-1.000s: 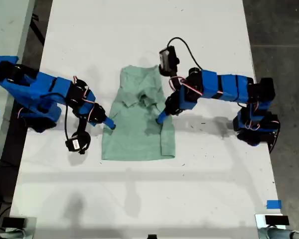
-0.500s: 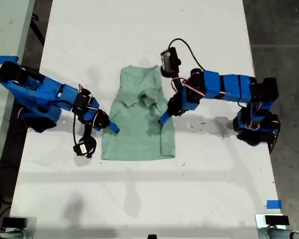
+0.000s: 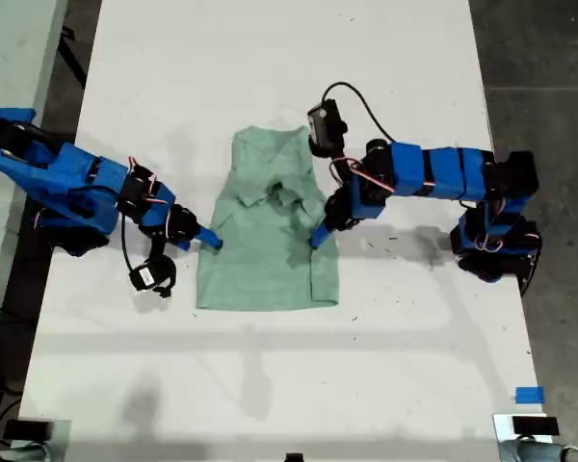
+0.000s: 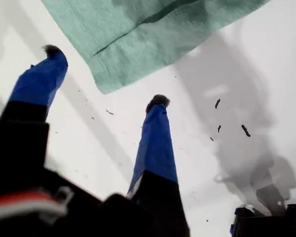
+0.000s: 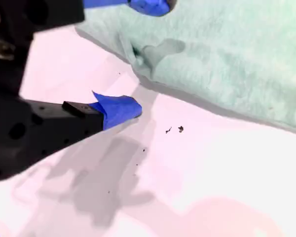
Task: Fold tshirt
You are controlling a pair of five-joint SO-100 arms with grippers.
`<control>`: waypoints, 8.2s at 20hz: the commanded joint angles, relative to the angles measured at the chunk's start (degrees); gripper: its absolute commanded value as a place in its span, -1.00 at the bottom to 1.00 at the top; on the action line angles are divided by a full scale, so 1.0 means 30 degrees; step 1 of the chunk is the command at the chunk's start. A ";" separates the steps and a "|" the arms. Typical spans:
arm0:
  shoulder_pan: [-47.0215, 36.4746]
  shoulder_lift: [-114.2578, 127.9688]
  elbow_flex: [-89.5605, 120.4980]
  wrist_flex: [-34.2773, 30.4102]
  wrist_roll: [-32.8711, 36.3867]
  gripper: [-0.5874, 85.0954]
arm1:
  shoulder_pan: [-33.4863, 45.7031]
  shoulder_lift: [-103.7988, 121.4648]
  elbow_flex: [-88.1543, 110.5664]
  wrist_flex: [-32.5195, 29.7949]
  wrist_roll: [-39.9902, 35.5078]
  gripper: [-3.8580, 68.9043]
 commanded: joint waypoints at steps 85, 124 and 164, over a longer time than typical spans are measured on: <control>0.6328 -1.1016 -1.4004 0.1992 -0.3340 -0.48 | -0.5566 -0.7705 -0.2842 -0.5098 0.8057 0.12; -0.4951 -0.8789 -2.2295 1.1338 0.9258 -0.98 | 0.3047 -0.5977 -0.7939 -0.4775 -0.3018 -0.91; -0.2344 3.1025 1.2363 0.4219 0.2725 -0.98 | 0.1494 1.5937 1.9570 -1.5000 0.0469 -0.92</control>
